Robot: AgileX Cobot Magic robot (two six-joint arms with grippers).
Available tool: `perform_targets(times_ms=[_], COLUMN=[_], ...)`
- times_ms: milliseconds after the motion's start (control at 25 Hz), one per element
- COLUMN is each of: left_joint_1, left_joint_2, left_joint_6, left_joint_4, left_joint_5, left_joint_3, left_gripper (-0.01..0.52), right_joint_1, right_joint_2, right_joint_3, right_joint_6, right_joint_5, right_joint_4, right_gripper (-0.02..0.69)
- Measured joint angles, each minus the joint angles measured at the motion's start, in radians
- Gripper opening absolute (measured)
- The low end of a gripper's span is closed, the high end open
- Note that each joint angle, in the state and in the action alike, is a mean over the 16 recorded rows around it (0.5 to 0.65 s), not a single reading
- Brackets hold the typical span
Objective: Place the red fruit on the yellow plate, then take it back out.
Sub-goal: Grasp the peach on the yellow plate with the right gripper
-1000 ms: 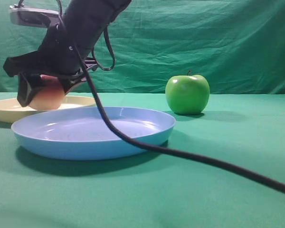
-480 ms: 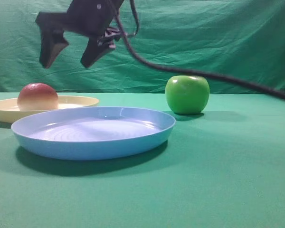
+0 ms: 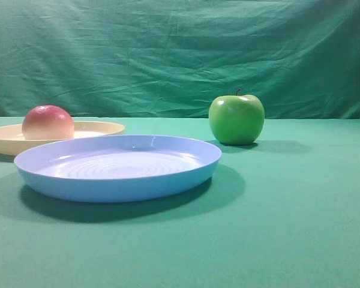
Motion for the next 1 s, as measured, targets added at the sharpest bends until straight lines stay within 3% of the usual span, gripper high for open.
perform_targets(times_ms=[600,1000], left_joint_1=[0.0,0.0], left_joint_2=[0.0,0.0], left_joint_6=[0.0,0.0], left_joint_4=[0.0,0.0], left_joint_5=[0.0,0.0], left_joint_3=[0.0,0.0], left_gripper=[0.0,0.0], right_joint_1=[-0.001,-0.03], right_joint_2=[-0.564,-0.891], right_joint_3=[0.551,0.742], right_joint_6=[0.131,0.253], right_joint_5=[-0.121,-0.144], right_joint_4=[-0.059,-0.207], right_gripper=[0.0,0.0])
